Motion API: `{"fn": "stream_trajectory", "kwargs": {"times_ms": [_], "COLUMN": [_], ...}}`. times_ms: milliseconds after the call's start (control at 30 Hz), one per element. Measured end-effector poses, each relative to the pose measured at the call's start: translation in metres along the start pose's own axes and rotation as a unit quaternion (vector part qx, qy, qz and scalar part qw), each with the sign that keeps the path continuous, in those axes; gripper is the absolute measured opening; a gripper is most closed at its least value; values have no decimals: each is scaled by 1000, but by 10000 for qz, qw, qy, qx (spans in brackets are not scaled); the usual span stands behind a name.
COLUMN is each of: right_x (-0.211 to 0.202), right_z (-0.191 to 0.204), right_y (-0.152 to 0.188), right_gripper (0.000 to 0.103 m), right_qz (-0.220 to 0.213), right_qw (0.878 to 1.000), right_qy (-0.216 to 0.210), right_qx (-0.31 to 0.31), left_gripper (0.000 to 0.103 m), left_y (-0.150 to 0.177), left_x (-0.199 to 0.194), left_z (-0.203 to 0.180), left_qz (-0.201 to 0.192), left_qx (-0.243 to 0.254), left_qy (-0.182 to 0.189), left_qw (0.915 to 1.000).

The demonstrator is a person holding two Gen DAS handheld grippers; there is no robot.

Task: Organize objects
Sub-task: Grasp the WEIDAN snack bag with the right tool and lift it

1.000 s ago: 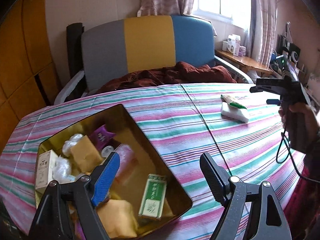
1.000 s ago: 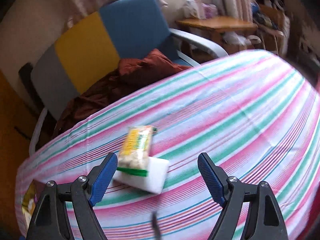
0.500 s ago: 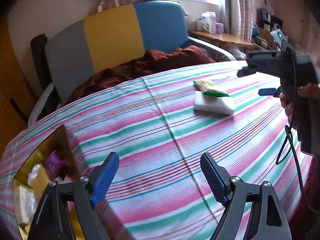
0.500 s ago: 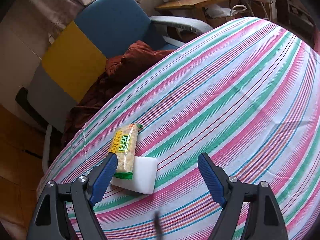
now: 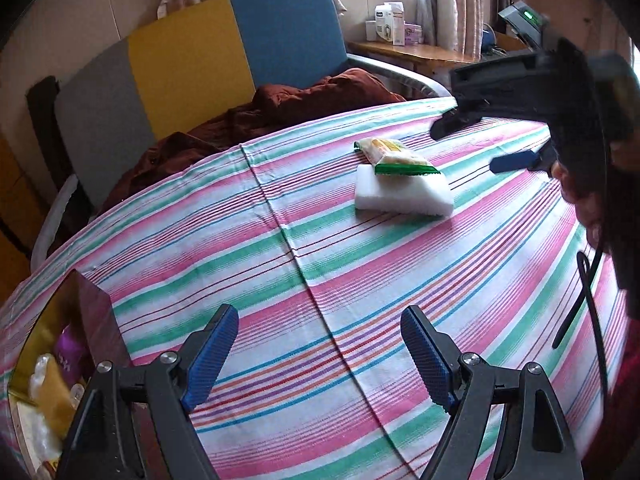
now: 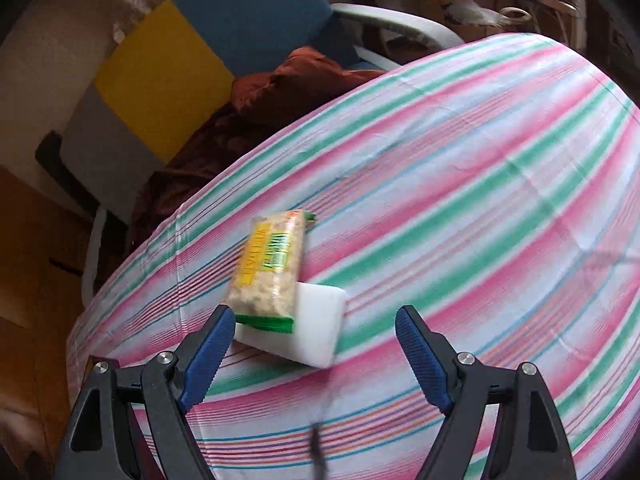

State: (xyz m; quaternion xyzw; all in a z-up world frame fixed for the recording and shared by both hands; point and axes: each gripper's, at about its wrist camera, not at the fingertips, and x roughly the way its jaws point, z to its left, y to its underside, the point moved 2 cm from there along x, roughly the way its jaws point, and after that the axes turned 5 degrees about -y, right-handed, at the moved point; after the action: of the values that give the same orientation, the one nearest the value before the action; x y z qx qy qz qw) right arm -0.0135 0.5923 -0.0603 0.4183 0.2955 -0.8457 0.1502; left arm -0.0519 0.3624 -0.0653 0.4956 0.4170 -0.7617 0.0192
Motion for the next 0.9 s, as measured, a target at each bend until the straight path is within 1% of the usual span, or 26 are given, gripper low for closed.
{"fn": "stream_trajectory", "kwargs": {"times_ms": [100,167,200,267,400,433,500,533,600,700,800,833,900], "right_x": [15,25,33,49,70,76,85,86,76,50,21,14,4], "right_z": [13,17,19,22,31,32,32,31,28,13,-18,-32,-55], "right_y": [-17,-27,-33,-40,-41,-40,-37,-36,-32,-24,-15,-11,-6], "right_gripper": [84,84,84,84,84,82,45,45,43,43,43,43,43], "right_qz": [196,252,301,485,704,779,951,977,896,749,643,629,541], "right_qw": [9995,9990,9989,9981,9960,9954,9930,9926,9926,9925,9943,9945,9951], "right_qy": [149,303,314,369,494,488,568,575,579,636,660,709,809], "right_qx": [-209,-208,-196,-119,-224,-266,-399,-441,-576,-725,-539,-434,-197], "left_gripper": [84,84,84,84,84,84,84,84,84,84,84,84,84], "left_y": [3,5,7,9,14,15,16,16,14,9,0,-5,-14], "left_x": [2,3,4,5,9,11,11,10,9,9,9,11,18], "left_z": [4,7,8,10,13,13,13,13,13,12,9,7,4], "left_qz": [61,124,149,191,298,329,353,344,328,295,218,216,344], "left_qx": [-111,-192,-234,-281,-377,-390,-409,-407,-393,-351,-198,-120,-113], "left_qy": [80,121,146,200,242,238,257,264,250,253,205,234,395], "left_qw": [9999,9997,9995,9992,9986,9984,9982,9982,9984,9986,9994,9994,9986]}}
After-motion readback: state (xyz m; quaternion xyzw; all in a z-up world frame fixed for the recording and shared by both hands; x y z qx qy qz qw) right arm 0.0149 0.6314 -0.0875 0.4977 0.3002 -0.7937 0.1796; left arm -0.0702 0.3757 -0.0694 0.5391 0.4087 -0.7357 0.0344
